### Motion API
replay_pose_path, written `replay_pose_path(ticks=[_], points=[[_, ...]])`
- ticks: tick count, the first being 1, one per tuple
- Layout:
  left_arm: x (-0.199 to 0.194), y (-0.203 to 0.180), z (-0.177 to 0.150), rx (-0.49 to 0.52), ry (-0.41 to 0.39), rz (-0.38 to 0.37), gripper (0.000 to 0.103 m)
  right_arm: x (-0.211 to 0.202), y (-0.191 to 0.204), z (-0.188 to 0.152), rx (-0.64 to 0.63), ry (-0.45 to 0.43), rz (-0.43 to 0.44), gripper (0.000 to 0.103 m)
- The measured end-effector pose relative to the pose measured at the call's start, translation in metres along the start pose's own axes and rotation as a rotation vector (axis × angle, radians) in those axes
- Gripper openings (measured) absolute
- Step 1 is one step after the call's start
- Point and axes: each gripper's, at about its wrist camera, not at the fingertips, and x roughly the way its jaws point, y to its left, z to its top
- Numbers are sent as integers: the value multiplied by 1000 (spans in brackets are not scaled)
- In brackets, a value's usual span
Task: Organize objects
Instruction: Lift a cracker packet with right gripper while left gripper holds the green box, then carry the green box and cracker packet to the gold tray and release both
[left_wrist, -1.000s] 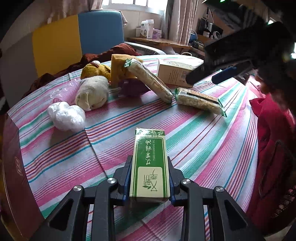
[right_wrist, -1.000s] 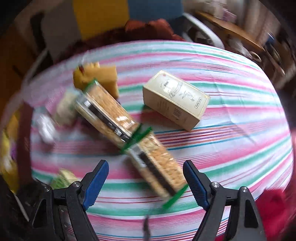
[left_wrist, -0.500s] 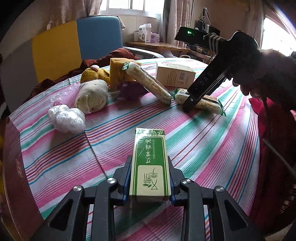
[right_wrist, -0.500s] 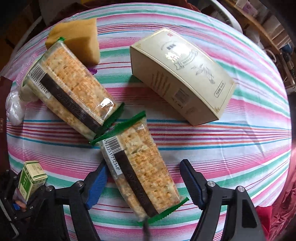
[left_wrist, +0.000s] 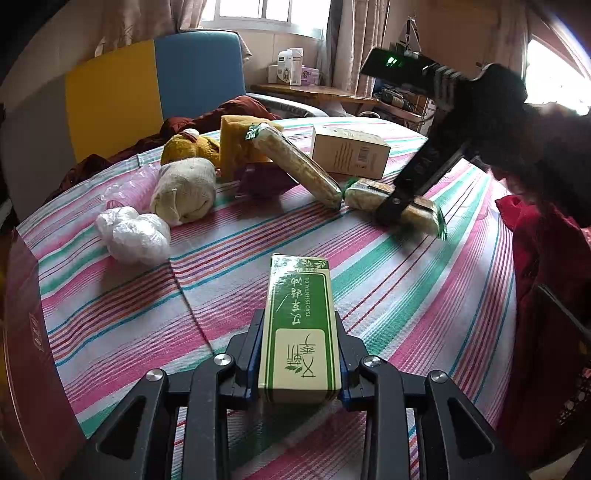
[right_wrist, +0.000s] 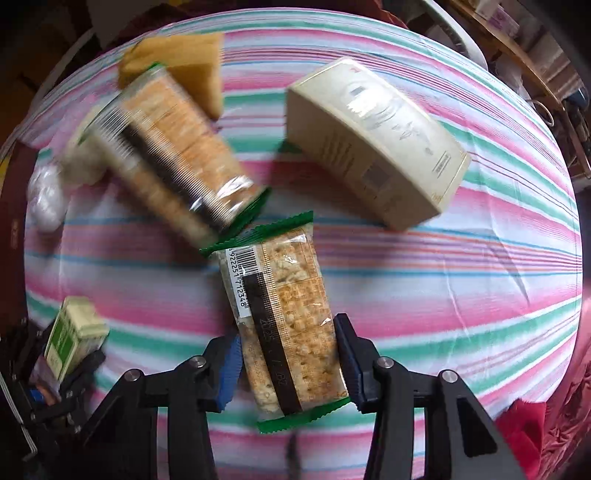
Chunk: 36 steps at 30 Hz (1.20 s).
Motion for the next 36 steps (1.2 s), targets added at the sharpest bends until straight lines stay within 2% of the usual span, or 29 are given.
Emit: replay_pose_path(ticks=[3, 8, 14, 18, 19, 23, 27, 36], points=[[3, 0, 3, 15, 6, 8, 31, -3, 6, -11, -9, -14, 20, 46], [-8, 2, 7, -12, 45, -6, 31, -29, 9, -23, -3, -114, 80, 46], [-57, 8, 10, -39, -48, -18, 31, -66, 20, -33, 5, -258, 224, 46], [-90, 31, 11, -107, -97, 25, 31, -89, 68, -37, -38, -319, 314, 46], [-98, 40, 10, -132, -107, 39, 31, -92, 91, -36, -54, -329, 329, 46], [-133, 77, -1, -229, -156, 132, 31, -97, 151, -19, -123, -357, 397, 46], [-162, 117, -18, -329, -178, 233, 31, -109, 203, -16, -202, -361, 465, 46], [-209, 186, -79, -509, -176, 498, 31, -99, 290, -15, -325, -343, 582, 47]])
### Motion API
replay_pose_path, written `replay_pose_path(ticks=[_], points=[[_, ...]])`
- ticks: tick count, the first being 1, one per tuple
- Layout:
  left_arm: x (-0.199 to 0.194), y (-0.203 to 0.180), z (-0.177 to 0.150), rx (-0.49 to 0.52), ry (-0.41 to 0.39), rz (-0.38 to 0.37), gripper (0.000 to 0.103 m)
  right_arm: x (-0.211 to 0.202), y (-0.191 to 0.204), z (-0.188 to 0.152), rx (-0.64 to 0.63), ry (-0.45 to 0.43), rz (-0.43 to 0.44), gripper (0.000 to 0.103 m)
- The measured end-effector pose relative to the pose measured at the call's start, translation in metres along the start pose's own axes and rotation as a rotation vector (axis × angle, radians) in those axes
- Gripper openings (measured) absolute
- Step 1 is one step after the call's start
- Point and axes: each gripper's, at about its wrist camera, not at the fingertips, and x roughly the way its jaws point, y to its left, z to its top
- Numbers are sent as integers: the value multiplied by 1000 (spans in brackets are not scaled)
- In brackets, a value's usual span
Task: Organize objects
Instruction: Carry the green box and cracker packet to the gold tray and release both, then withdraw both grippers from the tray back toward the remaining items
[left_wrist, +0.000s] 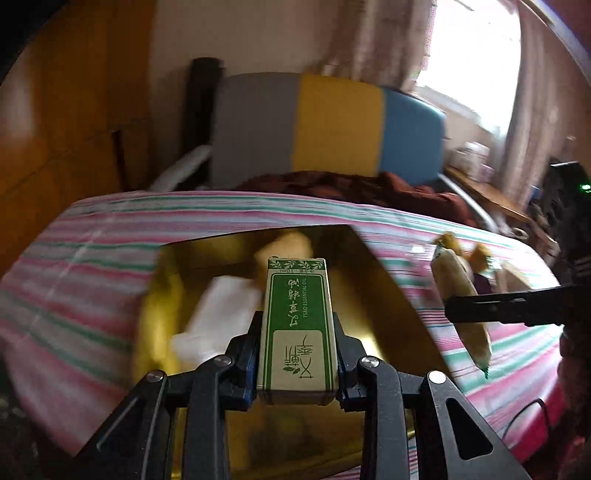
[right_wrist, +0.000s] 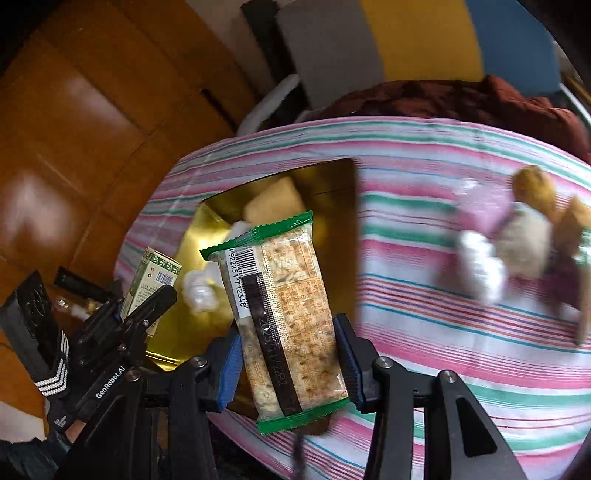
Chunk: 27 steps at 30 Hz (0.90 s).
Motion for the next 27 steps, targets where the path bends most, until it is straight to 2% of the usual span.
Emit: replay_pose_path(ticks=[2, 5, 7, 8, 9, 10, 11, 12, 13, 15, 19, 22, 27], points=[[-2, 15, -6, -15, -1, 54, 31, 17, 14, 1, -11, 10, 28, 48], [-4, 32, -16, -44, 5, 92, 32, 38, 34, -1, -46, 34, 51, 48], [-4, 38, -19, -58, 7, 114, 36, 50, 43, -3, -61, 46, 66, 53], [-5, 41, -21, -67, 4, 114, 45, 53, 46, -4, -67, 49, 72, 53], [-6, 45, -22, -77, 1, 114, 57, 53, 48, -6, -72, 47, 73, 57], [-8, 47, -22, -87, -2, 119, 63, 54, 50, -8, -80, 40, 68, 61], [-11, 47, -23, -94, -10, 123, 69, 53, 51, -10, -90, 29, 65, 71], [-14, 48, -21, -99, -17, 124, 70, 52, 52, -12, -97, 19, 63, 79], [-17, 49, -21, -103, -25, 126, 71, 48, 52, -14, -111, 0, 53, 81], [-22, 48, -20, -102, -38, 140, 80, 43, 54, -17, -131, -35, 24, 83], [-33, 44, -16, -97, -76, 140, 85, 19, 57, -23, -147, -125, -24, 84], [-39, 38, -14, -80, -96, 136, 89, 9, 56, -26, -153, -184, -93, 89], [-43, 30, -13, -63, -102, 142, 93, 3, 54, -30, -172, -216, -187, 89]])
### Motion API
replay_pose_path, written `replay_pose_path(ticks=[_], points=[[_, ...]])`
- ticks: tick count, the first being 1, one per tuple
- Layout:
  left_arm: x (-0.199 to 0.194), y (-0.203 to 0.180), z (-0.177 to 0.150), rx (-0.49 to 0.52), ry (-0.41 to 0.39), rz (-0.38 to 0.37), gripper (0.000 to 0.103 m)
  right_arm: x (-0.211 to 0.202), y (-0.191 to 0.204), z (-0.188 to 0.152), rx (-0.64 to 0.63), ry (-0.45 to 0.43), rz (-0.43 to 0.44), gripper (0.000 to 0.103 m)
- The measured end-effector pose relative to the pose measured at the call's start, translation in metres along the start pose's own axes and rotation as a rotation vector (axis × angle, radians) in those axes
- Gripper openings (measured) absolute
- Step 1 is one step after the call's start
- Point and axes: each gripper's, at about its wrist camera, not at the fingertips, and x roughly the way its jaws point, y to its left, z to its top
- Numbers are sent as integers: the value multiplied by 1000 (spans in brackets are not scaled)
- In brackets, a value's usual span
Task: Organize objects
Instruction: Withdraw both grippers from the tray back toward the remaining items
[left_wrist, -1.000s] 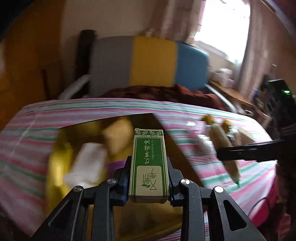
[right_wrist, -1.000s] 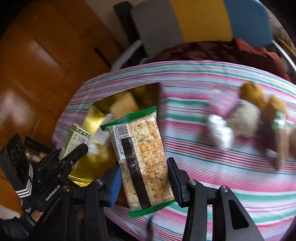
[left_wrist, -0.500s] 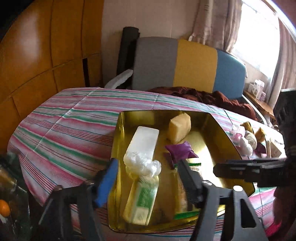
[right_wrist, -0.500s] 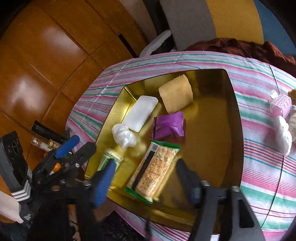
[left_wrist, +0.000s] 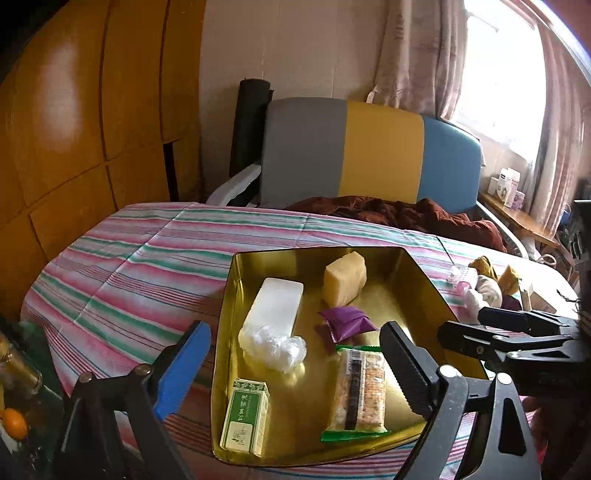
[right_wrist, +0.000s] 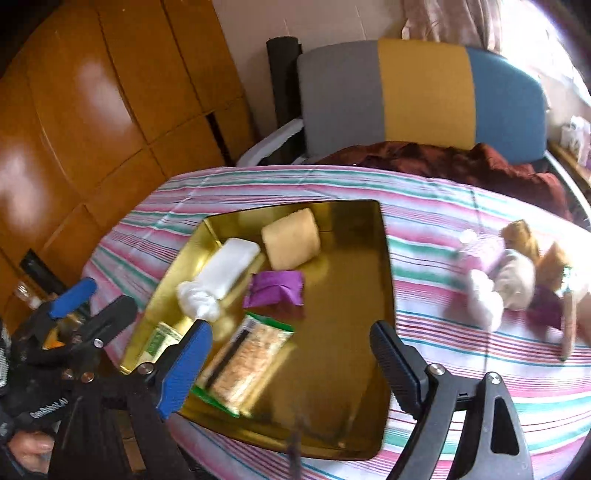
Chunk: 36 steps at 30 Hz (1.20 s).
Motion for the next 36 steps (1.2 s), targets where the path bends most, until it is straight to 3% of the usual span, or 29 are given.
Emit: replay_pose_path(ticks=[13, 36], points=[[-7, -26, 0, 92, 3, 22, 94, -14, -15, -6, -31, -64, -98, 89], [-9, -70, -2, 223, 12, 4, 94, -38, -88, -2, 19, -74, -159, 89]])
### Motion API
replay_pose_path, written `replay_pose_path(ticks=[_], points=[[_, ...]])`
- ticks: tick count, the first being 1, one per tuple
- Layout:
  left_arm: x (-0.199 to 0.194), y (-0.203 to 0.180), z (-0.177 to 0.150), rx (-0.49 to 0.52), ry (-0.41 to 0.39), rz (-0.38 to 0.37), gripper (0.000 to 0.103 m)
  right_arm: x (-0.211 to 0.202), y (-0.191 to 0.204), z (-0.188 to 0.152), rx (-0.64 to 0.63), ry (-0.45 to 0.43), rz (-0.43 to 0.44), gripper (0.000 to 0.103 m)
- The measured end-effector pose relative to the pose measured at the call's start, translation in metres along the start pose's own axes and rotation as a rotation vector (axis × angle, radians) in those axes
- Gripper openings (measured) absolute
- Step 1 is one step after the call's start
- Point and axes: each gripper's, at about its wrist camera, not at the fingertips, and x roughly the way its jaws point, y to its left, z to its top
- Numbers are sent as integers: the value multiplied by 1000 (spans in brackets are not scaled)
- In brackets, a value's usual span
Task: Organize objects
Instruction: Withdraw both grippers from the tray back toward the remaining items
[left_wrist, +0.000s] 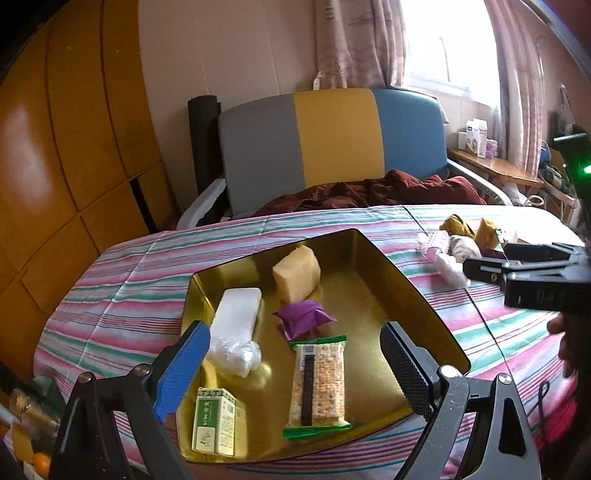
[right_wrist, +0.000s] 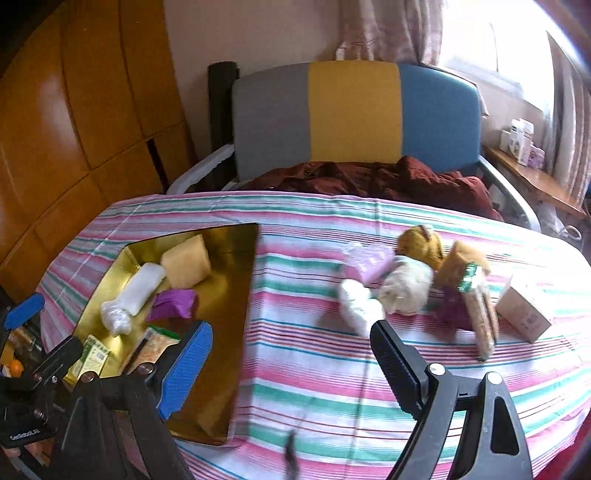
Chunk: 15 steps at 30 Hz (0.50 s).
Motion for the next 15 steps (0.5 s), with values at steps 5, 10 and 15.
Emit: replay_pose_path(ticks=[5, 10, 15], points=[[5, -9, 1, 16, 11, -24, 94, -3, -39, 9, 69, 9, -36, 89], [7, -19, 7, 30, 11, -53, 94, -9, -89, 21, 147, 1, -110, 89], [11, -33, 17, 60, 4, -85, 94, -12, -143, 33, 221, -21, -204, 89]])
